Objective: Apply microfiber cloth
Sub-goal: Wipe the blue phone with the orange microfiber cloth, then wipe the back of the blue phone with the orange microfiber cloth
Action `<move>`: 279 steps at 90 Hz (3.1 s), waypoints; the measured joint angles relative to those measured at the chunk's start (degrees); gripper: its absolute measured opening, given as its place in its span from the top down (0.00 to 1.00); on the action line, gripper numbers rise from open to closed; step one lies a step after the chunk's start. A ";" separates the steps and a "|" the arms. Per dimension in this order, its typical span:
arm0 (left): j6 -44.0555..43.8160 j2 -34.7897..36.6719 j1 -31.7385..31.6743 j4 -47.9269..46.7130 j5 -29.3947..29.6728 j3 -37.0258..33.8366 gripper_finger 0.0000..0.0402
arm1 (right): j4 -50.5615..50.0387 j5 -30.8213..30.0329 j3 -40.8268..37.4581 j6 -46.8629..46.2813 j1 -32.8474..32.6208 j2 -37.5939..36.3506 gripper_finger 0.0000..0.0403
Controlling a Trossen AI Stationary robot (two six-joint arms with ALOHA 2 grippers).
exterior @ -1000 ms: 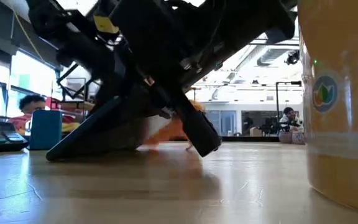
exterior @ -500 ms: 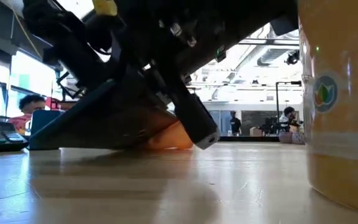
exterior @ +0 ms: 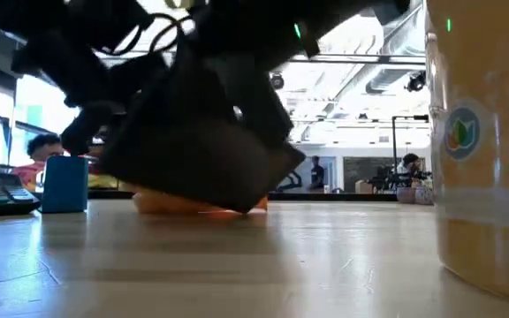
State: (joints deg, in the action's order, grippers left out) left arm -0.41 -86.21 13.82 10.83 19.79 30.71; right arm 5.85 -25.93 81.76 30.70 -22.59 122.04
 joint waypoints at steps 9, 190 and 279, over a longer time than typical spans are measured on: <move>-1.91 0.62 0.07 2.18 -0.02 -1.77 1.00 | -3.87 0.21 0.02 -1.99 0.49 -0.73 1.00; -12.31 9.46 3.66 10.39 -2.72 -2.11 0.70 | -40.96 -14.76 12.08 -31.65 8.75 -1.07 0.53; -19.56 19.11 -13.01 -25.69 11.51 -1.83 0.63 | -28.89 4.94 12.13 -25.87 16.84 4.43 0.53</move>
State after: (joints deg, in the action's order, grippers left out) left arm -19.97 -67.10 0.81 -14.86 31.30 28.88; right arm -23.05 -20.99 93.89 4.82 -5.75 126.46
